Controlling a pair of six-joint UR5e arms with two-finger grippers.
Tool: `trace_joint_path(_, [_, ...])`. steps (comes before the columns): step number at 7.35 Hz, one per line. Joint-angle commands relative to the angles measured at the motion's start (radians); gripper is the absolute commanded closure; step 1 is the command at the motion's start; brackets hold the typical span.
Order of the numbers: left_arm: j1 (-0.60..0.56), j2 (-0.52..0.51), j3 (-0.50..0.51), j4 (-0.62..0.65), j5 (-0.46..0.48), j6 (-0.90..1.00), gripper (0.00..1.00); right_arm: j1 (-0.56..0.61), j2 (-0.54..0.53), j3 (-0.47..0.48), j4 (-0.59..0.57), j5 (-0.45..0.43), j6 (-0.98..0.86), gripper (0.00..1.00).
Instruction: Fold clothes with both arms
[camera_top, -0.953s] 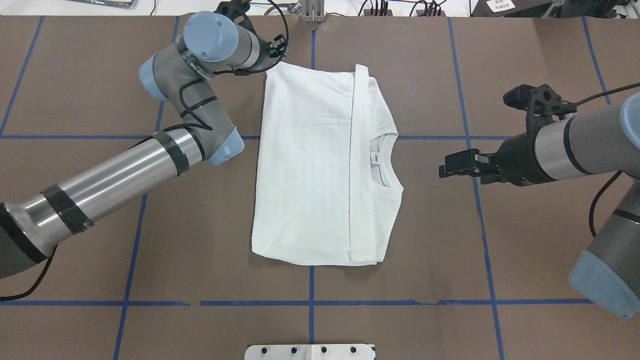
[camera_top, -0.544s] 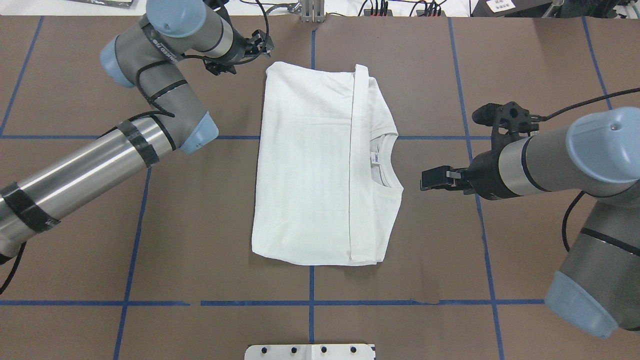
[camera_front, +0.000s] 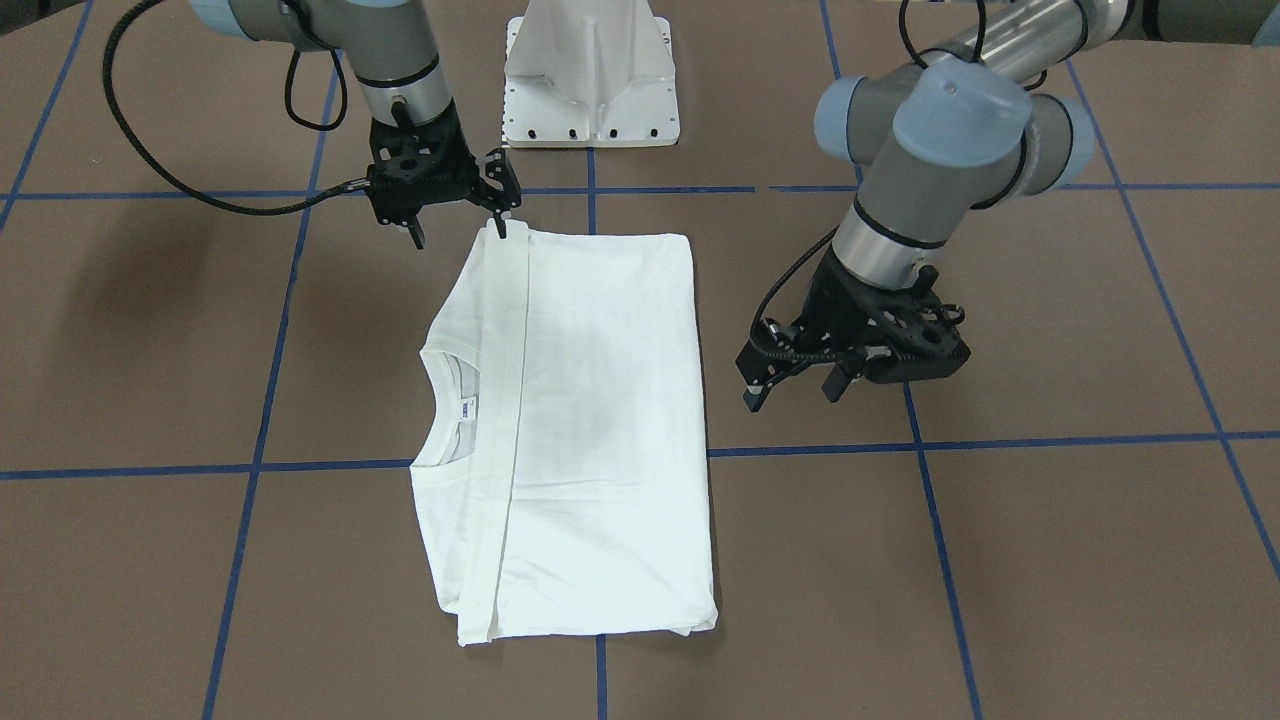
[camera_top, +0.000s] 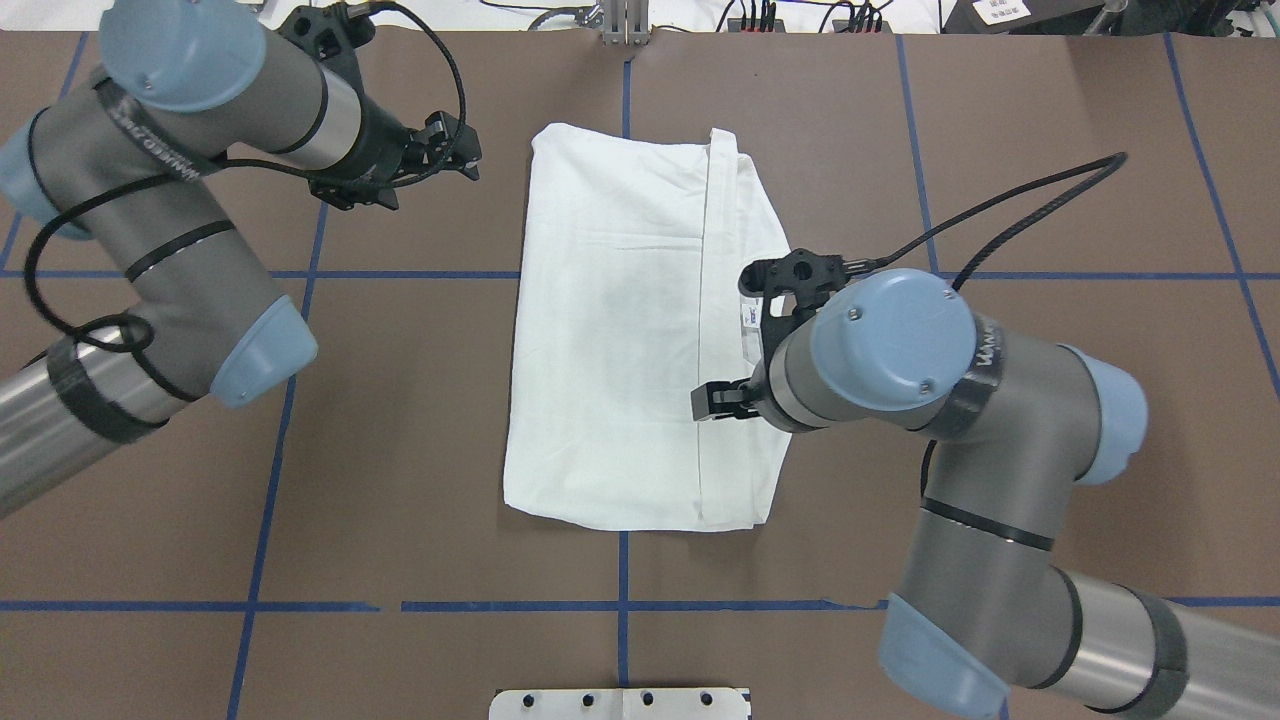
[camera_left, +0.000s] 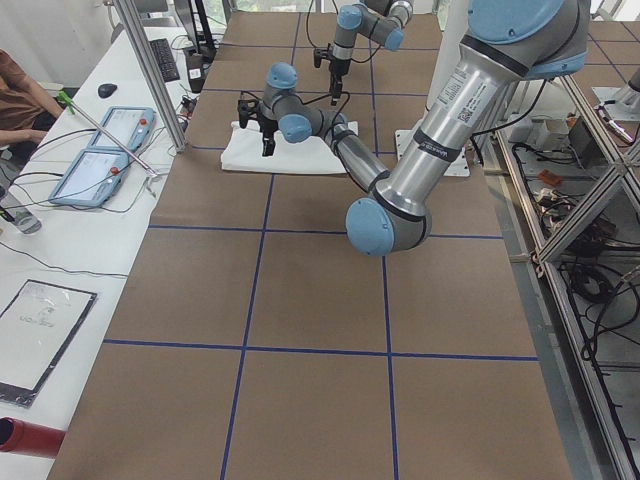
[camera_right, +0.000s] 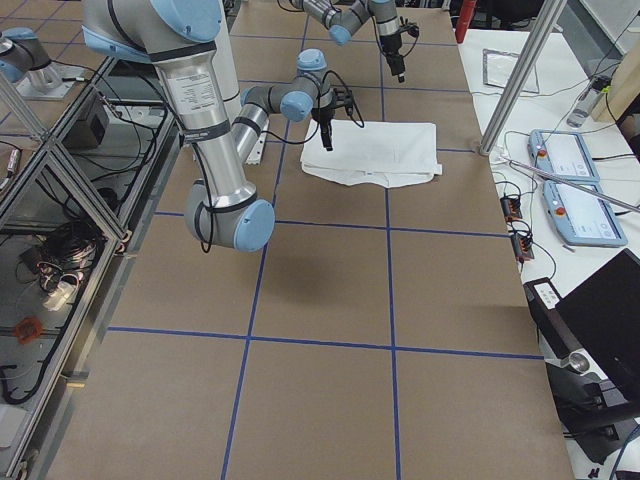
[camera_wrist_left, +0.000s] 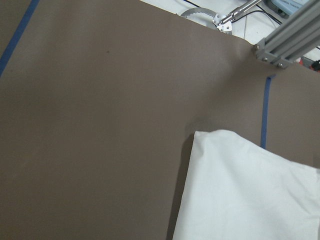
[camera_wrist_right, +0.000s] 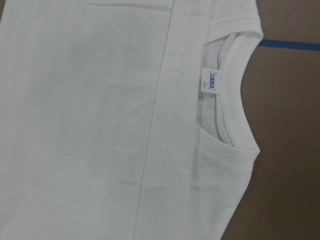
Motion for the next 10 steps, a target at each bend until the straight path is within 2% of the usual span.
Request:
trace_joint_path(1, [0.036,0.102,-0.150,0.028,-0.021,-0.001,0.00,-0.073,0.065,-0.120,-0.014,-0.061,-0.030,0.00])
trace_joint_path(2, [0.053,0.106,-0.146,0.028,-0.019,-0.002,0.00,-0.092,0.073,-0.147,-0.014,-0.067,-0.092,0.00])
trace_joint_path(5, [0.064,0.106,-0.146,0.025,-0.021,-0.011,0.00,-0.124,0.072,-0.198,-0.014,-0.064,-0.114,0.00])
trace_joint_path(10, [0.077,0.103,-0.149,0.023,-0.021,-0.016,0.00,-0.132,0.062,-0.203,-0.061,-0.061,-0.143,0.00])
